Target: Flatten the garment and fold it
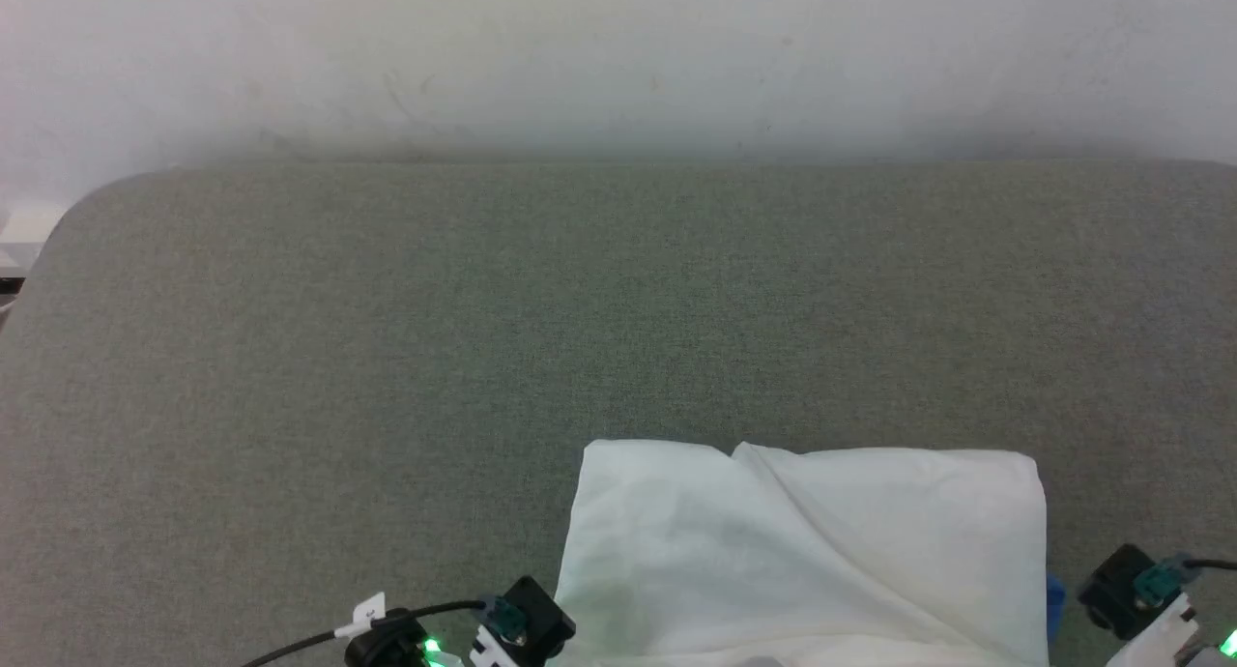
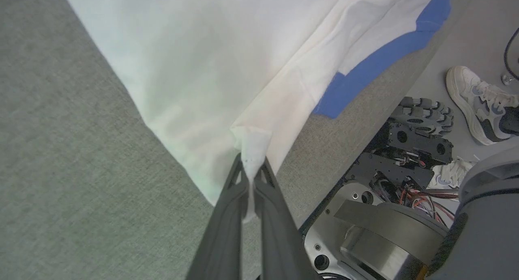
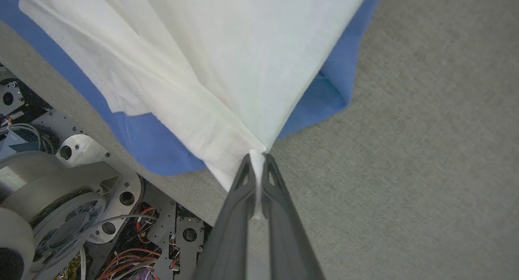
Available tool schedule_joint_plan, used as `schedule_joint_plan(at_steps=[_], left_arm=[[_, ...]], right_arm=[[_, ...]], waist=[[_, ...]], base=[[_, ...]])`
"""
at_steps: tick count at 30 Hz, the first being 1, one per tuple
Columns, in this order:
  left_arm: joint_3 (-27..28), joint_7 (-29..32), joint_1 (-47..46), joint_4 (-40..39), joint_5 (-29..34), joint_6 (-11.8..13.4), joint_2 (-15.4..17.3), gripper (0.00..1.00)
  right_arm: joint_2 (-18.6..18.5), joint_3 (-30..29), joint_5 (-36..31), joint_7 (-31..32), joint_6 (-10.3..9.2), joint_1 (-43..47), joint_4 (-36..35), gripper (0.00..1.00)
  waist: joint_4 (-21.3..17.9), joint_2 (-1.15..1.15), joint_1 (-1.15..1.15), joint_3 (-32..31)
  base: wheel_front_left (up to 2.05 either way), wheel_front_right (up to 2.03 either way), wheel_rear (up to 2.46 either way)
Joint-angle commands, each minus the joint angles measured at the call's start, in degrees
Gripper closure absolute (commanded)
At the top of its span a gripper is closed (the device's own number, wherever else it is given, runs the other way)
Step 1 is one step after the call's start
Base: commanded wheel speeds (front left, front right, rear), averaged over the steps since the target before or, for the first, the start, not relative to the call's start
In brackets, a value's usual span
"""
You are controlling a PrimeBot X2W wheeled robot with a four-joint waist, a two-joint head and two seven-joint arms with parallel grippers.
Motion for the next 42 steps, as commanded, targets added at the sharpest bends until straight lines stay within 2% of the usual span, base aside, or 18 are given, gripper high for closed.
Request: schedule_joint_plan(at_steps=[1,5,6,7,8,13,18,21,24,27,30,33,35,38,42], left_arm=[[-0.5,-0.4,-1.0,0.7,0.3,-0.5,-0.7,1.0],[-1.5,-1.7,-1.9,3.5,0.6,-1.3,-2.5,1.0],[-1.7,-2.1,-2.2,4.1,0.8,-1.5,-2.9,0.87],[-1.8,-2.6,-2.4,4.7,0.8,-1.6,-3.2,0.58],[-1.8,-3.2,-2.6,5.3,0.9,-1.7,-3.5,0.0],[-1.0,-7.2,-2.8,7.0,1.0,-1.8,-4.6,0.0],[2.2,-12.3,-2.1,5.0,-0.8,-0.9,-5.0,0.0],[5.7,-16.0,-1.3,2.9,-2.3,1.5,-4.7,0.0],[10.4,-21.4,-0.6,1.9,-2.8,5.0,-4.6,0.0],[14.9,-28.0,0.4,2.2,-2.2,9.1,-4.8,0.0],[19.2,-35.9,2.0,3.5,-1.5,13.0,-6.0,0.0],[22.8,-40.1,3.8,5.4,-0.5,15.1,-7.2,0.0],[25.4,-40.9,5.3,6.2,0.6,16.0,-8.3,0.0],[31.8,-41.1,8.4,4.3,3.1,17.1,-11.8,0.0],[39.1,-41.1,13.2,1.9,8.6,16.1,-16.3,0.0]], right_arm=[[0.7,0.5,-0.8,0.0,-0.12,0.3,0.4,1.0],[2.2,2.2,-1.3,-0.8,-0.12,-0.9,2.4,1.0],[2.6,2.4,-1.4,-1.3,-0.12,-1.3,2.8,0.81],[2.9,2.7,-1.6,-2.2,-0.12,-1.8,3.1,0.0],[3.2,2.9,-1.8,-3.1,-0.12,-2.2,3.4,0.0],[3.7,2.1,-0.2,-6.5,-0.12,-3.6,4.4,0.0],[3.9,-1.0,1.8,-9.3,-0.12,-3.9,2.9,0.0],[4.5,-4.1,2.1,-11.1,-0.12,-3.9,1.5,0.0],[6.5,-8.7,1.2,-13.9,-0.12,-3.6,0.9,0.0],[10.2,-14.2,-0.8,-16.7,-0.12,-2.2,1.2,0.0],[15.3,-20.2,-4.1,-19.8,-0.12,-0.1,1.7,0.0],[20.9,-25.9,-8.4,-22.6,-0.12,2.2,1.9,0.0],[25.0,-29.0,-10.7,-23.5,-0.12,4.0,1.8,0.0],[30.5,-32.9,-14.4,-23.3,-0.12,6.5,1.5,0.0],[36.7,-36.4,-18.8,-20.7,-0.12,9.8,1.6,0.0]], waist=[[0.0,0.0,0.0,0.5],[0.0,0.0,0.0,1.3],[0.1,0.0,0.0,1.4],[0.1,0.0,0.0,1.4],[0.2,0.0,0.0,1.3],[0.8,0.0,0.0,-0.8],[1.3,0.0,0.0,-4.1],[1.4,0.0,0.0,-5.8],[1.6,0.0,0.0,-6.9],[1.8,0.0,0.0,-7.4],[2.1,0.0,0.0,-7.4],[2.6,0.0,0.0,-7.2],[2.9,0.0,0.0,-7.1],[3.1,0.0,0.0,-6.8],[3.4,0.0,0.0,-6.4]], base=[[0.0,0.0,0.0],[0.0,0.0,0.0],[0.0,0.0,0.0],[0.0,0.0,0.0],[0.0,0.0,0.0],[0.0,0.0,0.0],[0.0,0.0,0.0],[0.0,0.0,0.0],[0.0,0.0,0.0],[0.0,0.0,0.0],[0.0,0.0,0.0],[0.0,0.0,0.0],[0.0,0.0,0.0],[0.0,0.0,0.0],[0.0,0.0,0.0]])
